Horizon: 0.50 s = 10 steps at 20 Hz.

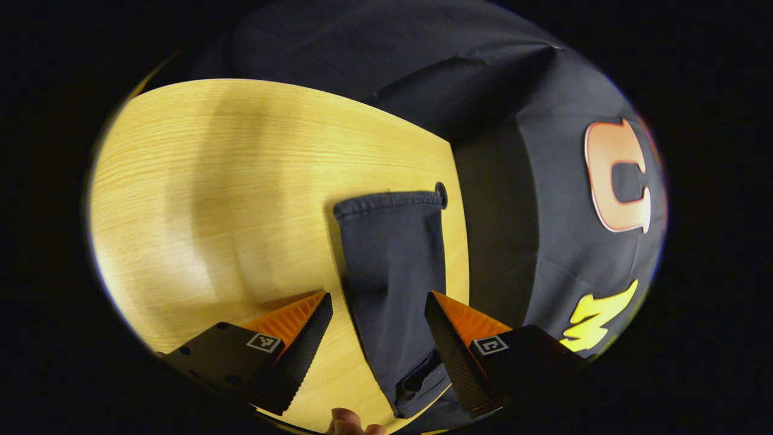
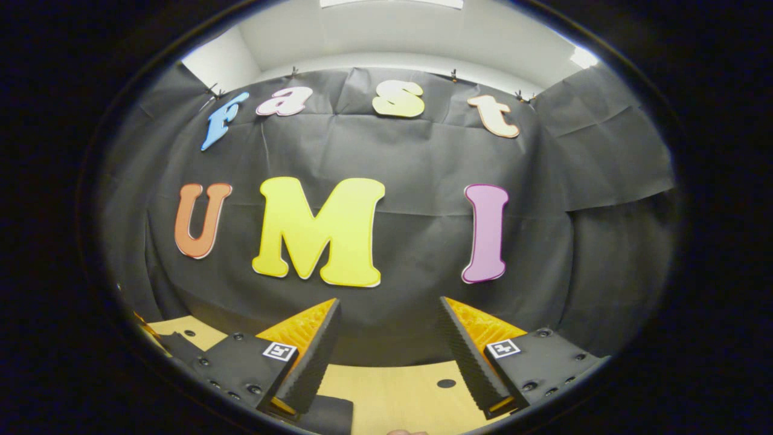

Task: Grasp the waist and the cuffs of the jeans and fold them to make the two legs overlap; first hold the waist and fold one-third of the jeans toward the cuffs, then hold the cuffs and fold the remaining one-third in the same direction to finish folding.

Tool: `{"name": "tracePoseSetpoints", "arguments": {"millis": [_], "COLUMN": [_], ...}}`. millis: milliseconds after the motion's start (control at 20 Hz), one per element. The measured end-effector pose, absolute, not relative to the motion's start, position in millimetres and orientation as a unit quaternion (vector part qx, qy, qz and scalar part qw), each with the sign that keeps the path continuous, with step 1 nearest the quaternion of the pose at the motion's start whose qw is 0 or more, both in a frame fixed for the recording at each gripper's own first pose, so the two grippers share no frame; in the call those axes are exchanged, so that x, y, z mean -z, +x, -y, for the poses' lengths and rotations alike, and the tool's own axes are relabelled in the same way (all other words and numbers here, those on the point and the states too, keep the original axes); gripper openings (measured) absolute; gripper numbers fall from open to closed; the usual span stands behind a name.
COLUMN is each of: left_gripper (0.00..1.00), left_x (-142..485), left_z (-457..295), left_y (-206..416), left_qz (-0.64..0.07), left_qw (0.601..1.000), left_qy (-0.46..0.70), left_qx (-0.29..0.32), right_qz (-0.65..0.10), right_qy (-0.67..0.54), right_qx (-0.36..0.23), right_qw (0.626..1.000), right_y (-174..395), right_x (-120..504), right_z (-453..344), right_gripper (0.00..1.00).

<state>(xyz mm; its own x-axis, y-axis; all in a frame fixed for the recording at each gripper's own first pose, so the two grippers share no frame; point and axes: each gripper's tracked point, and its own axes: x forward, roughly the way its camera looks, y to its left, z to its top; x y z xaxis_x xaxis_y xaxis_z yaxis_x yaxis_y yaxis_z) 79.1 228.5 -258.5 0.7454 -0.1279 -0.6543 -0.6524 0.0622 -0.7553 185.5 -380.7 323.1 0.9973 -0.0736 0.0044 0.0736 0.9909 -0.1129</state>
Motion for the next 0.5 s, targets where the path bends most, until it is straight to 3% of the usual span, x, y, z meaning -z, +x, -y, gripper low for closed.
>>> {"name": "tracePoseSetpoints", "arguments": {"millis": [150, 200, 300, 350, 400, 500], "left_gripper": [0.99, 0.99, 0.98, 0.98, 0.84, 0.36], "left_x": [246, 243, 238, 240, 261, 271], "left_z": [-249, -255, -264, -265, -260, -257], "left_y": [82, 83, 82, 82, 76, 85], "left_qz": [-0.263, -0.248, -0.228, -0.225, -0.249, -0.238], "left_qw": [0.631, 0.623, 0.622, 0.625, 0.619, 0.590], "left_qy": [-0.700, -0.711, -0.719, -0.717, -0.712, -0.733], "left_qx": [-0.207, -0.209, -0.211, -0.210, -0.220, -0.239], "right_qz": [-0.002, -0.010, -0.019, -0.022, -0.025, -0.028], "right_qy": [-0.060, -0.054, -0.042, -0.038, -0.036, -0.042], "right_qx": [0.053, 0.058, 0.063, 0.065, 0.066, 0.066], "right_qw": [0.997, 0.997, 0.997, 0.997, 0.997, 0.997], "right_y": [185, 187, 188, 189, 190, 190], "right_x": [-325, -321, -315, -313, -311, -310], "right_z": [399, 403, 409, 413, 415, 417], "right_gripper": [0.92, 0.98, 0.98, 0.92, 0.92, 0.92]}}
